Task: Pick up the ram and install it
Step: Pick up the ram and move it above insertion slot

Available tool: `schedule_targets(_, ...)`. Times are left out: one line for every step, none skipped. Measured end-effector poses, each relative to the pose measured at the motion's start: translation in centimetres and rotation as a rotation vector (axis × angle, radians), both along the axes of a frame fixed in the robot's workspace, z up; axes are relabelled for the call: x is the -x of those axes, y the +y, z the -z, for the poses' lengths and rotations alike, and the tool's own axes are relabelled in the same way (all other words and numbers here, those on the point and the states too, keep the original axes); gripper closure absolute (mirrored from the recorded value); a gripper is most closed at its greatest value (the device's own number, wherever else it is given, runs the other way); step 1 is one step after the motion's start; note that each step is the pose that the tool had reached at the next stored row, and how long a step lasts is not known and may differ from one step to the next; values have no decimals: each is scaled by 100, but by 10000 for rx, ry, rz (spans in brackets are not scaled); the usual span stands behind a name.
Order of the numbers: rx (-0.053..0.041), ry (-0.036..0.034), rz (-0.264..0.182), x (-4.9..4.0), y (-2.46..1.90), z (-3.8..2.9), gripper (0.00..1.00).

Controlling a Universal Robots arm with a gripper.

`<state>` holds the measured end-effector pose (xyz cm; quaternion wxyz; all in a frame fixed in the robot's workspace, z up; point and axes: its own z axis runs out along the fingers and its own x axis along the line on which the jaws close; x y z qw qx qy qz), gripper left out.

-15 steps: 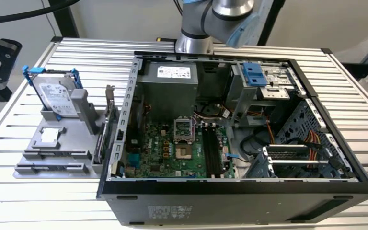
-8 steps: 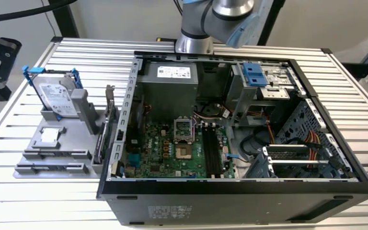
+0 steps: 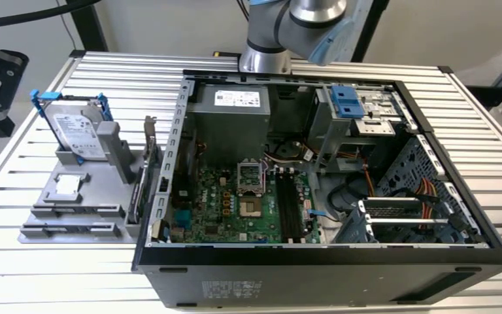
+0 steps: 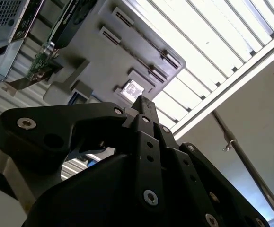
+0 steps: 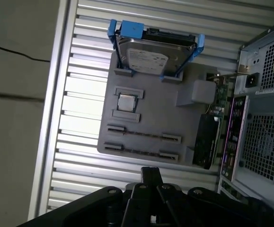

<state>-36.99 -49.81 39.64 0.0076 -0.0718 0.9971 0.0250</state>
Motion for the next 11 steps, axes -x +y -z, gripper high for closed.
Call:
schedule_targets(0, 0, -28, 0, 0, -1, 100)
schedule_targets(0, 0, -59, 0, 0, -2, 100)
schedule_targets(0, 0, -94, 0, 0, -3, 100)
schedule_targets(0, 0, -127, 0, 0, -4, 100)
schedule_targets(0, 0, -167, 0, 0, -6, 100)
schedule_targets(0, 0, -204, 0, 0, -6, 100)
schedule_targets(0, 0, -245, 0, 0, -7, 100)
schedule_targets(0, 0, -289, 0, 0, -8, 100)
schedule_targets(0, 0, -331, 0, 0, -8, 100)
schedule_targets(0, 0, -369, 0, 0, -8, 100)
schedule_targets(0, 0, -410, 0, 0, -9, 100)
